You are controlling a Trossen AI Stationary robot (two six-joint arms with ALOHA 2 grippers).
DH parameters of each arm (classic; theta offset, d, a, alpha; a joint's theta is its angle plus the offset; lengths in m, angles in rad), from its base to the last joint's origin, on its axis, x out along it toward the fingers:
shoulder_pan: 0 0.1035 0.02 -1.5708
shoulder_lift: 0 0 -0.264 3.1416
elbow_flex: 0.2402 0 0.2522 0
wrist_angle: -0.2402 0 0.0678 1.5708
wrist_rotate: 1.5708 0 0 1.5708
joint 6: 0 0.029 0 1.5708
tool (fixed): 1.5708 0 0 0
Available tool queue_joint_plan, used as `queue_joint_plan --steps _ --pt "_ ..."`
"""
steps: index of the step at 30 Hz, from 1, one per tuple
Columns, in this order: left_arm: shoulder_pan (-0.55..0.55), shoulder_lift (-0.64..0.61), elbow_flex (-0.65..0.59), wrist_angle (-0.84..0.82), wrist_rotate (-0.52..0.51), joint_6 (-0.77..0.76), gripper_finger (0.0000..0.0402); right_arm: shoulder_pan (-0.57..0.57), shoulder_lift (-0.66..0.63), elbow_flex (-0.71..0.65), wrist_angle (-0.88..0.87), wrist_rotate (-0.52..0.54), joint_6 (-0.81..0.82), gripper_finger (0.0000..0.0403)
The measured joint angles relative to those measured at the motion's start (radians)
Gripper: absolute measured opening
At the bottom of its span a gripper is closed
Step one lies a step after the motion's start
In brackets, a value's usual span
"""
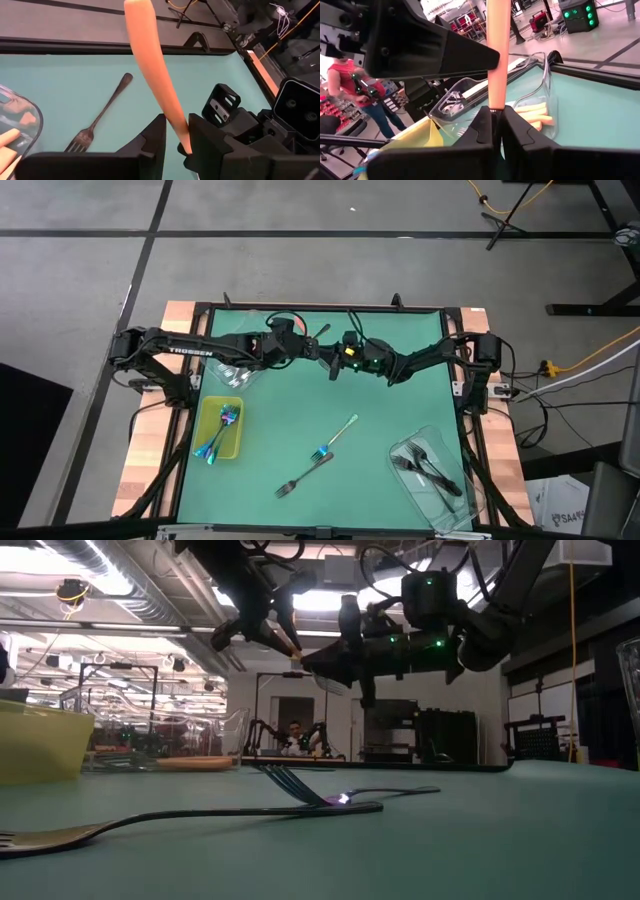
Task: Sort silverware by color (type)
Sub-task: Put the orange fork in the top transparent bin
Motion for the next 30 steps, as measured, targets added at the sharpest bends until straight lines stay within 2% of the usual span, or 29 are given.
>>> queue_joint_plan --steps 15,30 --pt "0.000 0.001 0.000 0.002 0.004 0.000 0.0075 0.000 0.000 0.000 0.003 -0.035 -0.088 0.0001" --pt "0.000 0.002 0.000 0.002 0.002 0.000 0.0073 0.000 0.000 0.000 0.003 -0.052 -0.094 0.0001"
